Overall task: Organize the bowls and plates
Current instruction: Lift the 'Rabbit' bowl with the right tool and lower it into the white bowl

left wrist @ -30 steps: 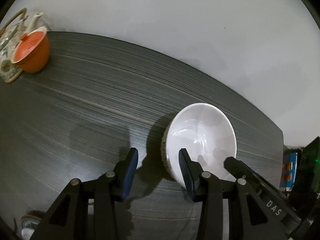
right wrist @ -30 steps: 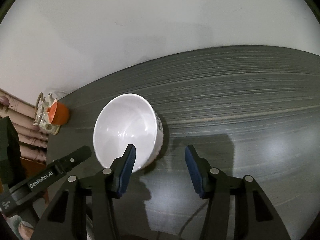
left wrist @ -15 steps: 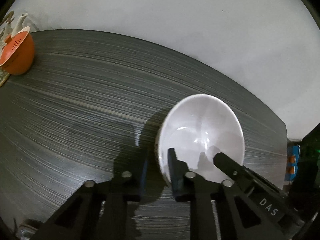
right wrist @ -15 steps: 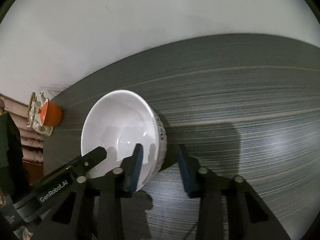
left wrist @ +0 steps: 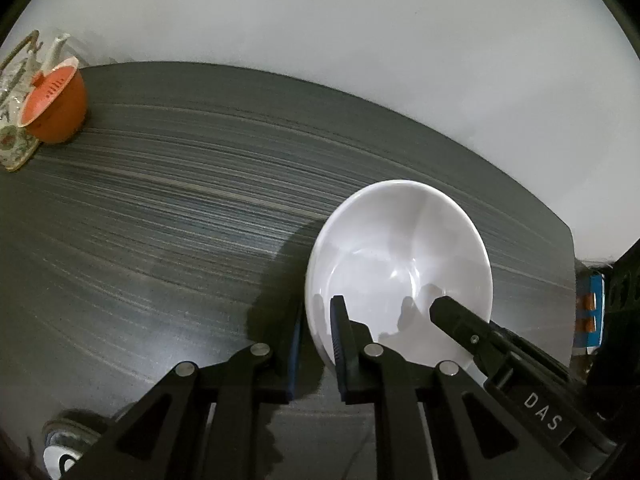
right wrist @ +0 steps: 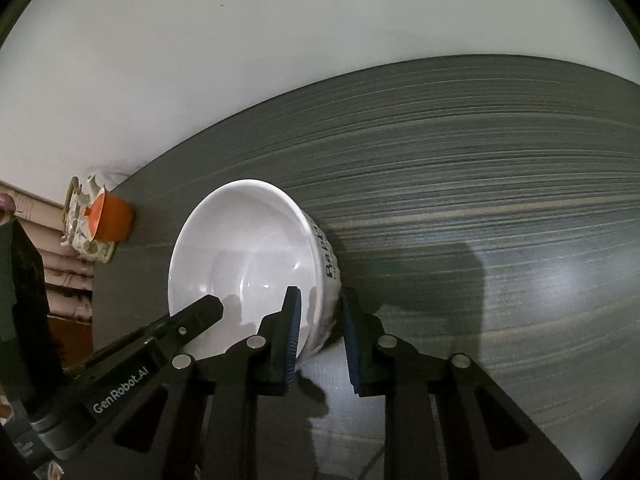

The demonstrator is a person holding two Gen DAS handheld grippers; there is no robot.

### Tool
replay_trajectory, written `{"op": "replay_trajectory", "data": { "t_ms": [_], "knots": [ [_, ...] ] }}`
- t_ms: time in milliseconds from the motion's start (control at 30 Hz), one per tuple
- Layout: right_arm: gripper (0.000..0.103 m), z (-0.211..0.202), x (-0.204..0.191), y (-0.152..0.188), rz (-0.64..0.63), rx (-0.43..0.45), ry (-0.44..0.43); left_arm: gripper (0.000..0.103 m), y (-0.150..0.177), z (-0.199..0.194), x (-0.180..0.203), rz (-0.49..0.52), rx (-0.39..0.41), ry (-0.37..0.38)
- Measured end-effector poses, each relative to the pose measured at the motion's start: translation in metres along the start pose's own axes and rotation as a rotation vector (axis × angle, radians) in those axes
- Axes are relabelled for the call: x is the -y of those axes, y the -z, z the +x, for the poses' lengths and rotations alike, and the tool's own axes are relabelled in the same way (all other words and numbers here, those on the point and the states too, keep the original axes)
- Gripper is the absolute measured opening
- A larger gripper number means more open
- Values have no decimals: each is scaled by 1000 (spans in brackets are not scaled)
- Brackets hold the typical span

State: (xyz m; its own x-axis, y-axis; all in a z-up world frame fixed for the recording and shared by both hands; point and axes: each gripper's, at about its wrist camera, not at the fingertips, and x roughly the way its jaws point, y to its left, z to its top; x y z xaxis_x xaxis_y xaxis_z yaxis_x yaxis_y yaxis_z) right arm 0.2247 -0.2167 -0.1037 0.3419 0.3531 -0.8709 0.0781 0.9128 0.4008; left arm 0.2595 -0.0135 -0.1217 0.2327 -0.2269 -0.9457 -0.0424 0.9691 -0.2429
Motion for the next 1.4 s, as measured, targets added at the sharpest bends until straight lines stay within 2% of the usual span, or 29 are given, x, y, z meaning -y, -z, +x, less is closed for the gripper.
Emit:
{"op": "replay_trajectory", "data": {
  "t_ms": [433, 833, 1133, 1400],
  "knots": [
    [20, -65, -14, 36, -37, 56, -9, 14, 40, -59, 29, 62, 76, -36],
    [20, -117, -40, 91, -94, 102, -11, 14, 97, -126, 4, 61, 96, -38],
    [20, -127, -43, 136, -112, 72, -4, 14, 157, -140, -1, 57, 73, -34],
    [20, -131, -40, 167, -116, 54, 7, 14, 181, -139, -7, 56, 47, -27]
  ]
}}
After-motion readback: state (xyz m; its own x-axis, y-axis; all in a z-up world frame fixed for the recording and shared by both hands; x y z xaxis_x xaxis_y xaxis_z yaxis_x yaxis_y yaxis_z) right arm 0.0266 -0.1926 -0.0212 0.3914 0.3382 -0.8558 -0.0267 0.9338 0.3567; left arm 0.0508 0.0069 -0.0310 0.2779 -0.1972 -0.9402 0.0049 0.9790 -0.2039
